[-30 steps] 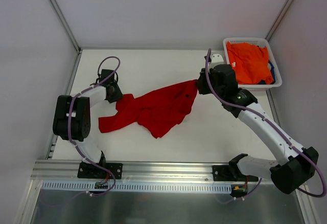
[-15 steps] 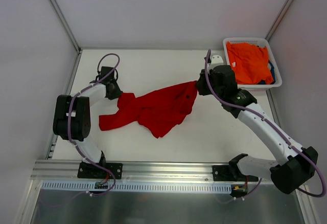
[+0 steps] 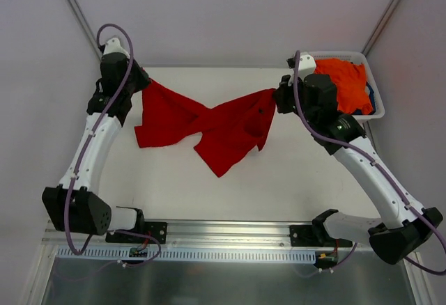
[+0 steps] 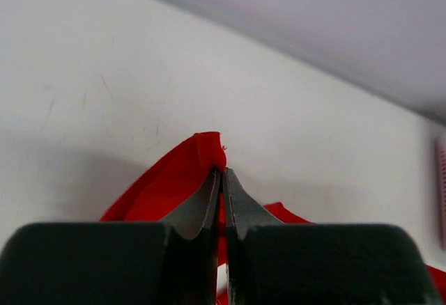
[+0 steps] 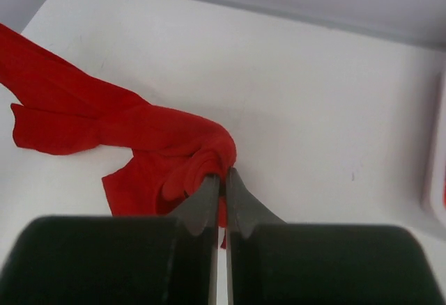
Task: Fold and stack the t-shirts
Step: Flatten the tshirt out
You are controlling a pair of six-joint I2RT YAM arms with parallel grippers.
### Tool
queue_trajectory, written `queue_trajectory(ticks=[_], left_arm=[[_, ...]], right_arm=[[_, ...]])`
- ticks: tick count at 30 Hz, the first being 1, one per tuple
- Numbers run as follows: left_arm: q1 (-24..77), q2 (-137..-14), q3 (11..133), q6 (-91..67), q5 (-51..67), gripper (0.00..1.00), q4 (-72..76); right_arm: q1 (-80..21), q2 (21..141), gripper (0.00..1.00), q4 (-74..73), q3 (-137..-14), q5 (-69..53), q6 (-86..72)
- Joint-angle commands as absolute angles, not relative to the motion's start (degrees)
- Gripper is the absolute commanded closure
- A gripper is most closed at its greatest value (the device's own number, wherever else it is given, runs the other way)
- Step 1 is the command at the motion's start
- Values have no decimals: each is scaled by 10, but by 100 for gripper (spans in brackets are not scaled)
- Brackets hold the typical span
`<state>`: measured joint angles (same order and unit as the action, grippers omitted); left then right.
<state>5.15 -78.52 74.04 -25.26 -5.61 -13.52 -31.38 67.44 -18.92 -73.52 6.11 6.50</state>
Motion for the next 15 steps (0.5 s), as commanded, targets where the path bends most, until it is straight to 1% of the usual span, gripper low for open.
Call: queue_trajectory(ticks=[1,6,9,15], left_arm=[[47,-718,796,-213,-84,100,-131],[47,-657,845,-181,-125,100,-132],[47,-625,857,-164,-149,100,-132],[47,-569,869,-129,-207,100,-132]], right_arm=[[-310,652,100,-185,-784,99,114],[-309,632,100,-186,-820,140,144],[-310,615,100,-186,-831,188,163],[-309,555,100,-157,-817,272,190]])
